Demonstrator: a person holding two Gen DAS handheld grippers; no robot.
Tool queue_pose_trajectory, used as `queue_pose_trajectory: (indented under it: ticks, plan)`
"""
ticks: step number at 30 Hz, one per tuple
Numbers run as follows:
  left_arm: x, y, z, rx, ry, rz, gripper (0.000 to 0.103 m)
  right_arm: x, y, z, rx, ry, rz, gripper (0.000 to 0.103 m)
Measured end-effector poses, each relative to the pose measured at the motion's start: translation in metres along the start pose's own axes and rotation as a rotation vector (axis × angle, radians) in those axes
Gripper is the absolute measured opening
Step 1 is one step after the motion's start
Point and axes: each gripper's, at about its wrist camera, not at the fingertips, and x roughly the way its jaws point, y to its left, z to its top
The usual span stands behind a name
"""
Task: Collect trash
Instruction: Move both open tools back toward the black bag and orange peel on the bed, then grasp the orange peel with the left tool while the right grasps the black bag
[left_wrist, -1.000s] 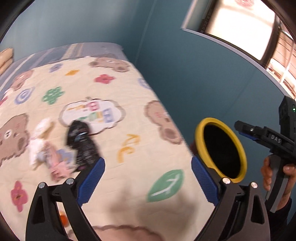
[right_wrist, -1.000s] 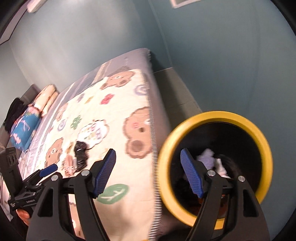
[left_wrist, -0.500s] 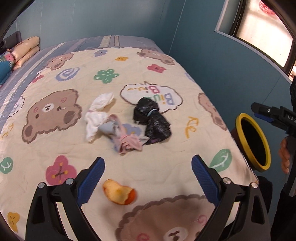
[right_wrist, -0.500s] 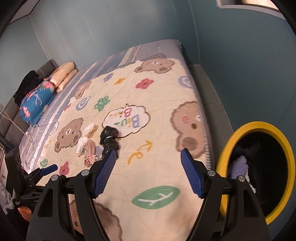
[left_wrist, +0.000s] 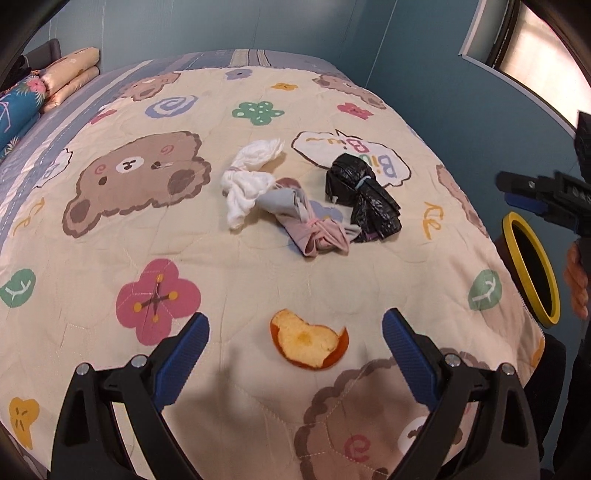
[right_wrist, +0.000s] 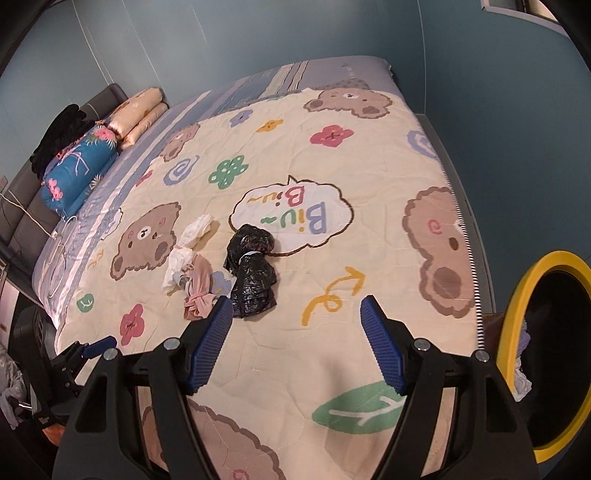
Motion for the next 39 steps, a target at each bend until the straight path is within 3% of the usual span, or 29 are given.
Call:
queue_pose_trajectory:
  ticks: [10,19,25,32,35,39]
  plan:
    - [0.007,-0.026,-0.023,0.100,0.024,-0.046,0.090,0.050,0.026,0.009,-0.054,0.077,-0.001,0.068]
    - [0.023,-0.024,-0.022,0.073,0.053,-0.069,0.081,0.101,0.049,0.006,-0.131,0.144,-0.034,0.062]
    - [0.032,-0.025,-0.023,0.071,0.070,-0.077,0.070,0.127,0.058,0.007,-0.155,0.175,-0.058,0.057]
    - [0.041,-0.034,-0.020,0.111,0.082,-0.048,0.042,0.157,0.064,0.010,-0.142,0.231,-0.078,0.051]
    - [0.042,-0.039,-0.021,0.131,0.078,-0.037,0.037,0.167,0.064,0.009,-0.135,0.251,-0.076,0.048]
    - [0.040,-0.043,-0.022,0.155,0.066,-0.038,0.022,0.175,0.067,0.007,-0.140,0.249,-0.101,0.032]
